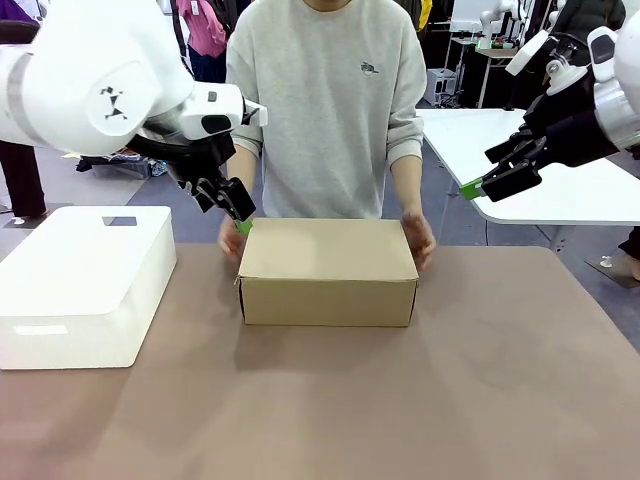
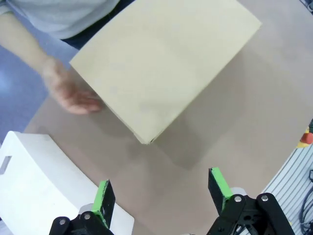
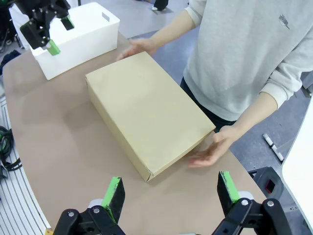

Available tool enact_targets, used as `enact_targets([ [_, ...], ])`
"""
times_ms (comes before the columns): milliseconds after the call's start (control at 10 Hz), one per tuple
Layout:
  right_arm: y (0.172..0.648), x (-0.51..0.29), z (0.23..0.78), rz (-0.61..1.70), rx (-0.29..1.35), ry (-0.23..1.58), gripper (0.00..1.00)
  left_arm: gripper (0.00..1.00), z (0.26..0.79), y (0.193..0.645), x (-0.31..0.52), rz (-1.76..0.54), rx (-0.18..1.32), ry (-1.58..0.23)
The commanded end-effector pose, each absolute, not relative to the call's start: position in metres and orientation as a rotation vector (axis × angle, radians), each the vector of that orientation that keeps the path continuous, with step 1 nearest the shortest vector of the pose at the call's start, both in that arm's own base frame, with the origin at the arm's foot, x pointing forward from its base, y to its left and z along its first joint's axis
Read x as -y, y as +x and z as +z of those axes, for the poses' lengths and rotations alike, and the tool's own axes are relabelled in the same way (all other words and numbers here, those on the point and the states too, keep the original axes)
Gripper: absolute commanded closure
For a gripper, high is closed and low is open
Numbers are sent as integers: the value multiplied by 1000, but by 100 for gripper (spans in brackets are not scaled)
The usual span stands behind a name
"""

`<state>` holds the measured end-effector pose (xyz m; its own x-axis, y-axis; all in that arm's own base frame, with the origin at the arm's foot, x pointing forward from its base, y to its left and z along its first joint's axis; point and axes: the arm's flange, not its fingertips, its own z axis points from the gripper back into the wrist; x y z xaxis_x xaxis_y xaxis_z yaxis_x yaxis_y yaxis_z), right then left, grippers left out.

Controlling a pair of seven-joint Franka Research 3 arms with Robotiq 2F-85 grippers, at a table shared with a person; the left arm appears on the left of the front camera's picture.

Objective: Pack the shoes into the box.
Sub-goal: Press down on the lid of the Shoes Box.

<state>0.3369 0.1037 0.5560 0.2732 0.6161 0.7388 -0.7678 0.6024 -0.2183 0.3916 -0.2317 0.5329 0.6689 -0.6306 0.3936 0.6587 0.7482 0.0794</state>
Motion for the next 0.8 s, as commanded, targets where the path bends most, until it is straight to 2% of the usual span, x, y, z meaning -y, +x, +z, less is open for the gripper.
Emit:
enact_targets([
  [0, 337, -103, 557, 940, 897, 199, 0, 0, 533, 373, 219, -746, 522, -84],
  [300, 337, -103, 557, 940, 897, 199, 0, 0, 541, 365, 214, -739, 641, -33],
  [700, 337, -103, 557, 940, 897, 199, 0, 0, 553, 366, 207, -724, 770, -50],
])
